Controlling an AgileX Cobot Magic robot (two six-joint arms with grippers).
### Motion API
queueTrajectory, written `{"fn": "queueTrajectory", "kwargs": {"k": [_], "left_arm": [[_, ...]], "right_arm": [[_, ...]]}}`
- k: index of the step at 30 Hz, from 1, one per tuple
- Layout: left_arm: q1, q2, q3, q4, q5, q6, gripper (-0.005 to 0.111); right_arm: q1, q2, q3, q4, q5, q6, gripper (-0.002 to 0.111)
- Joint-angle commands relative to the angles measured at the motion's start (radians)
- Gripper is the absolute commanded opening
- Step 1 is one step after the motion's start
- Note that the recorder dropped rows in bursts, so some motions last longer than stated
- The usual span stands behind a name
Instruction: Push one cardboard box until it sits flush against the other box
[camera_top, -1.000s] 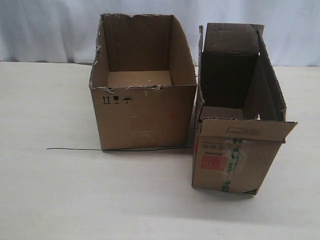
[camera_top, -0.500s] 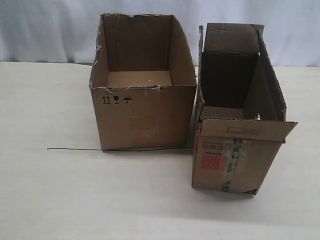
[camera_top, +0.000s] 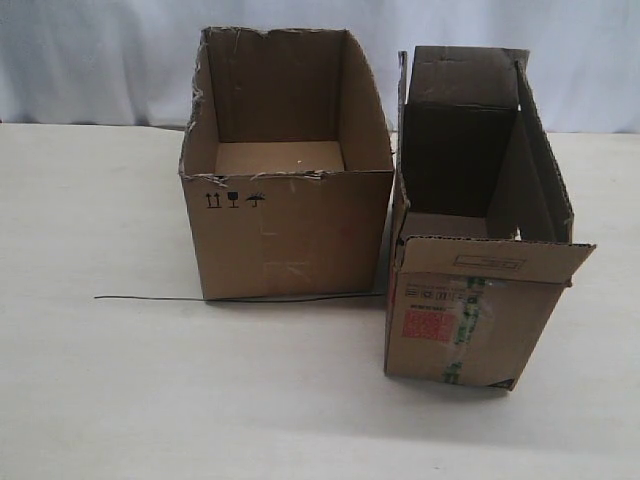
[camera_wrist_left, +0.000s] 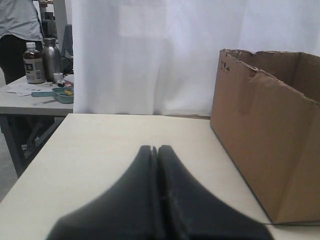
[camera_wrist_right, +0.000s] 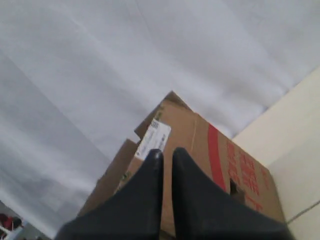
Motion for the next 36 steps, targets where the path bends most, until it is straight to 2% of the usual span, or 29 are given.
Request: {"fn": "queueTrajectory", "kwargs": {"k": [1, 7, 16, 19, 25, 28, 30, 32, 33, 35, 36], "left_arm": [[-0.006, -0.003, 0.003, -0.009, -0.009, 0.0, 0.0], [-0.006, -0.003, 0.003, -0.009, -0.009, 0.0, 0.0], [-0.006, -0.003, 0.003, -0.007, -0.009, 0.0, 0.0], [-0.006, -0.003, 0.003, -0.007, -0.009, 0.0, 0.0], [-0.006, -0.003, 0.003, -0.007, -0.009, 0.0, 0.0], [-0.006, -0.003, 0.003, -0.007, -0.009, 0.0, 0.0], [-0.006, -0.003, 0.003, -0.007, -0.009, 0.0, 0.0], [-0.006, -0.003, 0.003, -0.007, -0.009, 0.0, 0.0], [-0.006, -0.003, 0.003, -0.007, -0.009, 0.0, 0.0], [-0.006, -0.003, 0.003, -0.007, -0.009, 0.0, 0.0], [-0.006, -0.003, 0.003, -0.007, -0.009, 0.0, 0.0]], "right_arm": [[0.003, 0.064, 0.005, -0.063, 0.156, -0.009, 0.005], [0.003, 0.27, -0.09, -0.136, 0.242, -0.068, 0.005], [0.003, 0.619, -0.206, -0.129, 0.27, -0.312, 0.005], [0.003, 0.71, -0.238, -0.016, 0.288, -0.457, 0.005], [0.004, 0.951, -0.275, 0.281, 0.468, -0.856, 0.005], [0.008, 1.02, -0.275, 0.337, 0.49, -0.929, 0.005], [0.064, 1.014, -0.284, 0.306, 0.478, -0.916, 0.005], [0.117, 0.988, -0.31, 0.178, 0.477, -0.79, 0.005], [0.168, 0.961, -0.347, -0.065, 0.504, -0.548, 0.005], [0.259, 0.921, -0.405, -0.396, 0.571, -0.227, 0.005], [0.291, 0.907, -0.412, -0.46, 0.576, -0.161, 0.005]]}}
